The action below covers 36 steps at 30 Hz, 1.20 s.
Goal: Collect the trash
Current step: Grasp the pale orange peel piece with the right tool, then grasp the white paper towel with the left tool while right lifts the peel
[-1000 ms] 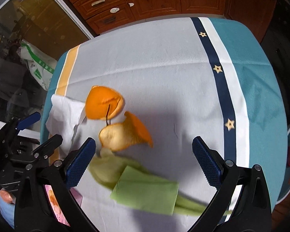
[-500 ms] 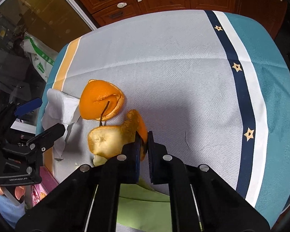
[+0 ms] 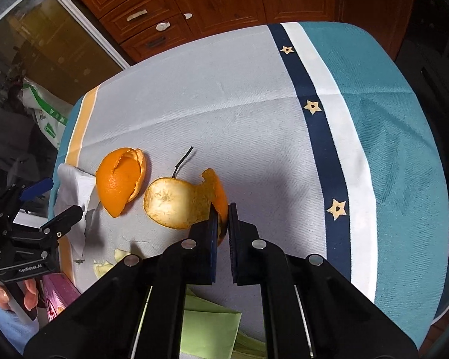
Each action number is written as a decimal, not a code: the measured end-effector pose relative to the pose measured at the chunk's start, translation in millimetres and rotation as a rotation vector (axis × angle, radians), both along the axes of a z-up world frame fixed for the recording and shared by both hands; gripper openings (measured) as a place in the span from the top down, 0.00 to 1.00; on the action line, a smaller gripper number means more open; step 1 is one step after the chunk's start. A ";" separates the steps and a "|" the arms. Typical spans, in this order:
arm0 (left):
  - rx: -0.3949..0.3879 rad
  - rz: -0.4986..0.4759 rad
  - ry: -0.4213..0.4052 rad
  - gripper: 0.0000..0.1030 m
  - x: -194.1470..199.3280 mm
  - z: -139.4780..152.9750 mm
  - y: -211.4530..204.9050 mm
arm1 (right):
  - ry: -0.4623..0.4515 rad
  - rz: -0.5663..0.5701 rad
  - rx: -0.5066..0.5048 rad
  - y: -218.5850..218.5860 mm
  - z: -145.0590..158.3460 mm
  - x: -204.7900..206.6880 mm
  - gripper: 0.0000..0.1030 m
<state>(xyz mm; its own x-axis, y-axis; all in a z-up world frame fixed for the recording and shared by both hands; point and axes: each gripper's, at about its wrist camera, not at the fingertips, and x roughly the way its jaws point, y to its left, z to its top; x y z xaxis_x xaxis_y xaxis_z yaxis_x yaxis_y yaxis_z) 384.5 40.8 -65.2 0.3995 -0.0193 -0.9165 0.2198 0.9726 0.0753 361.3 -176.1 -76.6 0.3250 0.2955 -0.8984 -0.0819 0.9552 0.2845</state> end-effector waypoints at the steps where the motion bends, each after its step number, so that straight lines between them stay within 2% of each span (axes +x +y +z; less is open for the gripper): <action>1: 0.009 0.015 0.008 0.10 1.7 -3.7 4.4 | 0.005 0.005 0.007 -0.1 -0.8 0.3 0.94; 5: 0.018 0.048 0.038 0.10 7.3 -16.2 13.5 | 0.011 0.007 0.016 0.1 -2.9 0.6 0.94; 10: -0.011 -0.013 0.074 0.10 10.0 -26.7 0.9 | 0.020 0.005 0.015 0.0 -5.1 0.6 0.94; 11: -0.005 -0.021 0.078 0.07 11.8 -30.1 -3.2 | 0.022 0.004 0.015 0.4 -5.5 1.3 0.93; 15: -0.028 0.003 0.080 0.05 17.9 -32.5 0.5 | 0.020 0.009 0.015 0.2 -4.9 0.6 0.93; 16: -0.047 0.010 0.084 0.10 16.7 -32.8 2.6 | 0.020 0.011 0.014 -0.2 -4.8 0.6 0.93; 17: -0.053 0.016 0.062 0.27 15.1 -29.3 6.2 | 0.019 0.012 0.014 -0.4 -4.7 0.6 0.93; 18: -0.052 0.011 0.045 0.36 14.1 -25.8 8.0 | 0.018 0.011 0.014 -0.8 -4.4 0.5 0.93; 20: -0.036 0.034 0.047 0.98 13.6 -18.8 15.0 | 0.015 0.008 0.018 -1.7 -3.4 -0.1 0.93; 22: -0.054 0.058 0.063 0.98 12.8 -16.3 22.5 | 0.014 0.003 0.025 -2.3 -2.0 -1.0 0.93; 24: -0.019 0.067 0.039 0.98 6.8 -10.9 25.0 | 0.009 -0.003 0.039 -3.8 1.0 -3.5 0.93; 27: -0.028 0.061 0.008 0.98 -8.7 5.3 22.0 | -0.010 -0.011 0.052 -10.3 11.2 -9.9 0.93; 32: -0.035 -0.001 -0.053 0.98 -34.1 43.3 -3.4 | -0.057 -0.033 0.076 -26.5 36.0 -22.9 0.94; 36: -0.059 -0.070 -0.083 0.98 -52.0 70.4 -39.8 | -0.103 -0.050 0.093 -41.6 58.7 -41.5 0.93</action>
